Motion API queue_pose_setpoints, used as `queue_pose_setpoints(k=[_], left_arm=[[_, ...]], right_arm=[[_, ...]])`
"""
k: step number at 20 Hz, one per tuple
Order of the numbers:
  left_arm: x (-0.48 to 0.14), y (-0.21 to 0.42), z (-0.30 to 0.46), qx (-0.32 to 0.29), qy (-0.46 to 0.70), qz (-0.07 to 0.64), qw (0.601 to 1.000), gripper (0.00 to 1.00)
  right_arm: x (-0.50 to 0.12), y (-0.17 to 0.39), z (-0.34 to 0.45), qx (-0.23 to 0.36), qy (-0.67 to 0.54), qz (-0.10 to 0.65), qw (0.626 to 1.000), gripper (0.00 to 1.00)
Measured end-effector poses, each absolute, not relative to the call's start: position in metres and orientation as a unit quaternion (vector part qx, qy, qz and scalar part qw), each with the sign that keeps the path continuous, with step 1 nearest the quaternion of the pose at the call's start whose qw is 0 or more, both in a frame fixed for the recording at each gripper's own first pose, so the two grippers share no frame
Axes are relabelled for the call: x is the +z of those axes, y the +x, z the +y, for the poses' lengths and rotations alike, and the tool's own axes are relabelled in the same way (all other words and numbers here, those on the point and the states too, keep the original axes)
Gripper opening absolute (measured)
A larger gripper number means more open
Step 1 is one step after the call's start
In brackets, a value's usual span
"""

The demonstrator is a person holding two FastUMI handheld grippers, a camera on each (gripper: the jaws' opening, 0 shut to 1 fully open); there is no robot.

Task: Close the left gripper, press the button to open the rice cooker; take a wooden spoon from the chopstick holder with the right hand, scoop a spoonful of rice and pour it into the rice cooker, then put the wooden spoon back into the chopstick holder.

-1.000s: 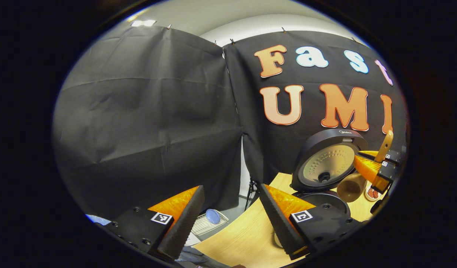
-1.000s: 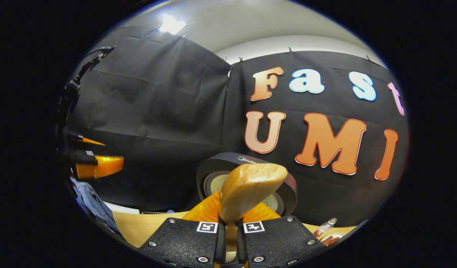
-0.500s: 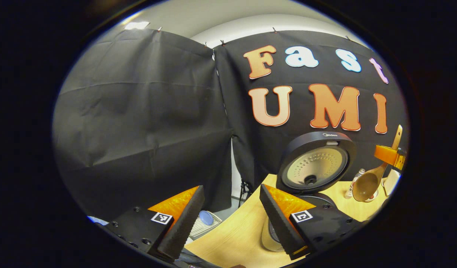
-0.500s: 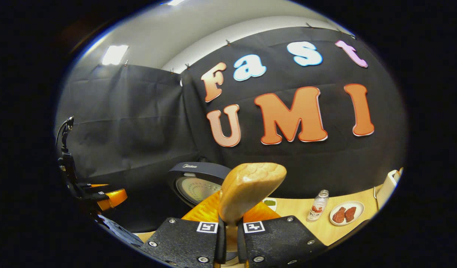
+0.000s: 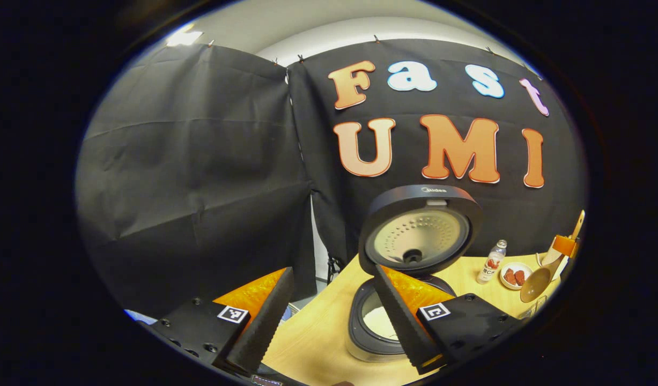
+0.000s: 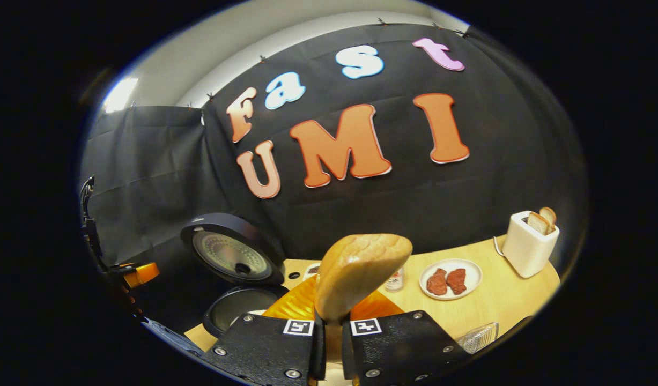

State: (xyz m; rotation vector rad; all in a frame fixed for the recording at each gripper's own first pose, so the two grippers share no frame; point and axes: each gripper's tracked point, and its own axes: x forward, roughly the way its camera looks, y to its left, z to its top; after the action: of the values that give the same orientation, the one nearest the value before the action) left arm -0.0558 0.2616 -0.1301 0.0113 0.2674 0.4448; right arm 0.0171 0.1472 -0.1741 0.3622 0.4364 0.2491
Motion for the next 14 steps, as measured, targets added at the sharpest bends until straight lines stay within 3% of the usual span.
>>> queue_pose_setpoints(k=[7,14], left_arm=[[-0.133,-0.042,0.204,0.180,0.033,0.145,0.972,1.00],[-0.127,-0.031,0.156,0.142,0.061,0.146,0.977,1.00]], right_arm=[[-0.221,-0.007,0.042,0.017,0.180,0.253,0.951,0.11],[-0.257,-0.027,-0.024,-0.044,0.178,0.275,0.944,0.11]])
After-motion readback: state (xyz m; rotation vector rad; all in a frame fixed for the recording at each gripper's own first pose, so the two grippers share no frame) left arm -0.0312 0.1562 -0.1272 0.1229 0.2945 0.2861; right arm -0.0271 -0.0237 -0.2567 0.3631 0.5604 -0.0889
